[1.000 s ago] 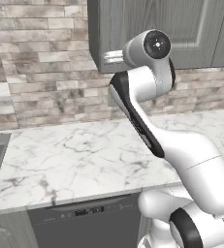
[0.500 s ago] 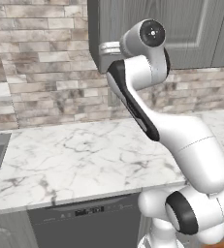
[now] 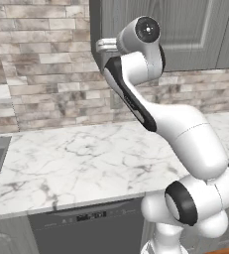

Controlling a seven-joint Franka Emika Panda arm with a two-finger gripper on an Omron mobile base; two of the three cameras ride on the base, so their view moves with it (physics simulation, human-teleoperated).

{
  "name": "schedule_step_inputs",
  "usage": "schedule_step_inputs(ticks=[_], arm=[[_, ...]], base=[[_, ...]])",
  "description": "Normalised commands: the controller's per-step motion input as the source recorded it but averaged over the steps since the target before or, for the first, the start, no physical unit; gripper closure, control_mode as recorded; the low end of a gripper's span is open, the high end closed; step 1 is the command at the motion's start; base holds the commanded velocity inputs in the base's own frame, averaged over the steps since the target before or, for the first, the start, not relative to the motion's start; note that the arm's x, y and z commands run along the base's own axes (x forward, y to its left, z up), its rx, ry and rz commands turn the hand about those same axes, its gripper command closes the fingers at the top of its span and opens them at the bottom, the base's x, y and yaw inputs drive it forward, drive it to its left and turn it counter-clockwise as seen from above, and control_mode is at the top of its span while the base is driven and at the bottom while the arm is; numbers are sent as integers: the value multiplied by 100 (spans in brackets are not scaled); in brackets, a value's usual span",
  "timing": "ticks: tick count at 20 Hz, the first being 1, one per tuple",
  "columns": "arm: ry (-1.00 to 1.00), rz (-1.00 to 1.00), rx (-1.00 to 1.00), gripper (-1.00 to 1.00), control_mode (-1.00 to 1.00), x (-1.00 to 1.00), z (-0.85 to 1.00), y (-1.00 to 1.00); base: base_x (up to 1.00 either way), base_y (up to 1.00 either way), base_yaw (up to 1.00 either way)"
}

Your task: Open the cabinet, pick the kettle from the cabinet, and place it in the sink.

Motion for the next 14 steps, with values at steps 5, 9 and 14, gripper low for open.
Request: schedule_step_inputs(ticks=[5,9,14], arm=[[0,0,0,-100,-100,36,0,8],[0,0,0,-100,-100,36,0,8],[0,3,2,-100,-100,40,0,8]], base=[[0,0,0],[0,0,0],[0,0,0]])
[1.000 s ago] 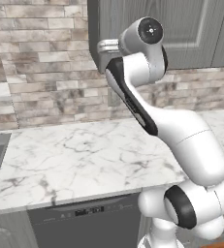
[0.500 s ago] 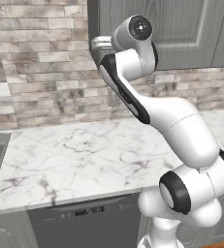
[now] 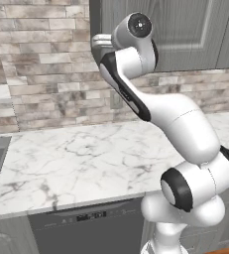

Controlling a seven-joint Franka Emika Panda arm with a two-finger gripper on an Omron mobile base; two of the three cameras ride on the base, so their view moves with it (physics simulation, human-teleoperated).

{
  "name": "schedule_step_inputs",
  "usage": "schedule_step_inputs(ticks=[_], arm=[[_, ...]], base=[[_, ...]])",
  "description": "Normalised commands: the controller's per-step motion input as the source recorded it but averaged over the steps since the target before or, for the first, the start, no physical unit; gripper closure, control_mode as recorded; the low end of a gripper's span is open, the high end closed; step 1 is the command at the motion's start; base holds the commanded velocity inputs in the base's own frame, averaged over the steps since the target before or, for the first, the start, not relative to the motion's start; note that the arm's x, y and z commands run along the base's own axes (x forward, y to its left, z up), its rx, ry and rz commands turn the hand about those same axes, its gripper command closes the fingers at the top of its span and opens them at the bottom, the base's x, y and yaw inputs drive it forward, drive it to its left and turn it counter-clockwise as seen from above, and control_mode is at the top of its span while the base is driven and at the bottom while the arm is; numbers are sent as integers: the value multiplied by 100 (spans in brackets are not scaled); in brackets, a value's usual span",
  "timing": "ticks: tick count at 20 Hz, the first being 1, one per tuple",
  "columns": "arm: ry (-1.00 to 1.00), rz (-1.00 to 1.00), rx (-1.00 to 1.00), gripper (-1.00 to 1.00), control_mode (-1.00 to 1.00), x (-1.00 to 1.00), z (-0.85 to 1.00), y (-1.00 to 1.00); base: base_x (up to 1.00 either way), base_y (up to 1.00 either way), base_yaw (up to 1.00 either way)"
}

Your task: Open the cabinet, pick the kettle from the cabinet, and place it in the sink.

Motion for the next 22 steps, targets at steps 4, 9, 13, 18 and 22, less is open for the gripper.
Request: schedule_step_inputs(ticks=[4,9,13,18,22], arm=[[1,3,3,-100,-100,38,0,9],[3,2,1,100,-100,38,-2,9],[1,1,1,100,-100,28,-9,1],[0,0,0,100,-100,24,-16,11],[0,0,3,100,-100,19,-15,23]], base=[[0,0,0],[0,0,0],[0,0,0],[0,0,0],[0,0,0]])
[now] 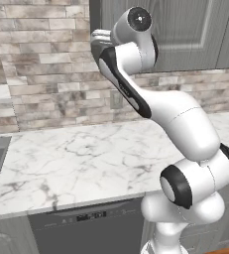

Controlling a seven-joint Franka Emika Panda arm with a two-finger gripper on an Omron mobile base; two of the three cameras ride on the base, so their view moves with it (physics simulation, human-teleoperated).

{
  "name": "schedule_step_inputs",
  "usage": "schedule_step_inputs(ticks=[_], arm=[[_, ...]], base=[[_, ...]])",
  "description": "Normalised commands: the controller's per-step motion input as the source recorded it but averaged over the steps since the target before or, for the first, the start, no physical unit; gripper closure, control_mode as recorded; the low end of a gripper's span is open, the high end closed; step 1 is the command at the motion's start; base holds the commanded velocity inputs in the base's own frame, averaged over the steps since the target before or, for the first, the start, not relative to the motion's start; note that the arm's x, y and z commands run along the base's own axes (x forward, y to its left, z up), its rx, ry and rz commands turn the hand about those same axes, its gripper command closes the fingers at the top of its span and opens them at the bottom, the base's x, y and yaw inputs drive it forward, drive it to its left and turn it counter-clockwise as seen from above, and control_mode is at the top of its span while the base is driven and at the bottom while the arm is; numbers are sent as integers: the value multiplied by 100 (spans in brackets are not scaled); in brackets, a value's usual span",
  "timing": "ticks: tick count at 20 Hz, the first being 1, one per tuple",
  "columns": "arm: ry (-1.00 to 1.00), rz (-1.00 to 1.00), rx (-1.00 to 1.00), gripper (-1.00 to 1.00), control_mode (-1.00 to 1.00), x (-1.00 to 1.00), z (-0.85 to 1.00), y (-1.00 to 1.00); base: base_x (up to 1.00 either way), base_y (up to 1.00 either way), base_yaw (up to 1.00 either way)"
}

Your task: Open the cabinet, pick the kettle from the cabinet, and place it in the sink.

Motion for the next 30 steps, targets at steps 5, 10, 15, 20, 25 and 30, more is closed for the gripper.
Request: schedule_step_inputs(ticks=[5,10,15,20,25,30], arm=[[0,0,1,100,-100,17,-9,37],[5,0,5,100,-100,16,-4,30],[2,0,11,100,-100,6,-7,25],[0,0,10,100,-100,1,-11,34],[-3,0,8,100,-100,0,-16,32],[0,7,5,100,-100,-23,-4,22]], base=[[0,0,0],[0,0,0],[0,0,0],[0,0,0],[0,0,0],[0,0,0]])
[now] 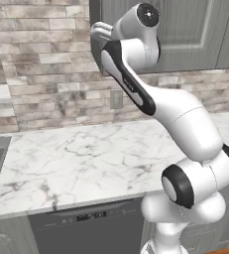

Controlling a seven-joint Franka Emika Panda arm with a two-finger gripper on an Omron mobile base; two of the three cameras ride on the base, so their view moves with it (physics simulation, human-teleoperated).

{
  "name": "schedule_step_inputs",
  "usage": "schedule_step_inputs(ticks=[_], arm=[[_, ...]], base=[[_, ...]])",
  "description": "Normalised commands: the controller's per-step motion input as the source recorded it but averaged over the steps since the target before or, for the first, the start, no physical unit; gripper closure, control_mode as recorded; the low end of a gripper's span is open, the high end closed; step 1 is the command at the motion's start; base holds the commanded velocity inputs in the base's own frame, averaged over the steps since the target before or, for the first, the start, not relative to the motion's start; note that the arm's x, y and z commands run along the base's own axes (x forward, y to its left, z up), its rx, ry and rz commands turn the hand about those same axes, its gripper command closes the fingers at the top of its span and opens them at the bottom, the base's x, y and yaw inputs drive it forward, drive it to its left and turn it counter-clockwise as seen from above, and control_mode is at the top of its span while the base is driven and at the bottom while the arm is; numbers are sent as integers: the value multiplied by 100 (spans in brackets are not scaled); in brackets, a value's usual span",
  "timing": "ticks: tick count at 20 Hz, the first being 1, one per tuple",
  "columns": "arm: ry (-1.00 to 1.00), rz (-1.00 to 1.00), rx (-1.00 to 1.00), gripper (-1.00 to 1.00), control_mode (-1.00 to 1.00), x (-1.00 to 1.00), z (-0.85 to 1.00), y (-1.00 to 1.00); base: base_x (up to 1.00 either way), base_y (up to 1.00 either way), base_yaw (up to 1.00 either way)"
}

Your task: Open the cabinet, pick the kettle from the cabinet, and place it in the sink.

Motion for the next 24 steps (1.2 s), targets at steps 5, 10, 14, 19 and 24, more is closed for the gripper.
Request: schedule_step_inputs(ticks=[5,10,14,19,24], arm=[[0,11,3,100,-100,-39,-1,19],[0,17,4,100,-100,-51,0,10],[0,20,2,100,-100,-58,0,2],[0,21,1,100,-100,-60,0,0],[0,18,0,100,-100,-63,0,0]], base=[[0,0,0],[0,0,0],[0,0,0],[0,0,0],[0,0,0]])
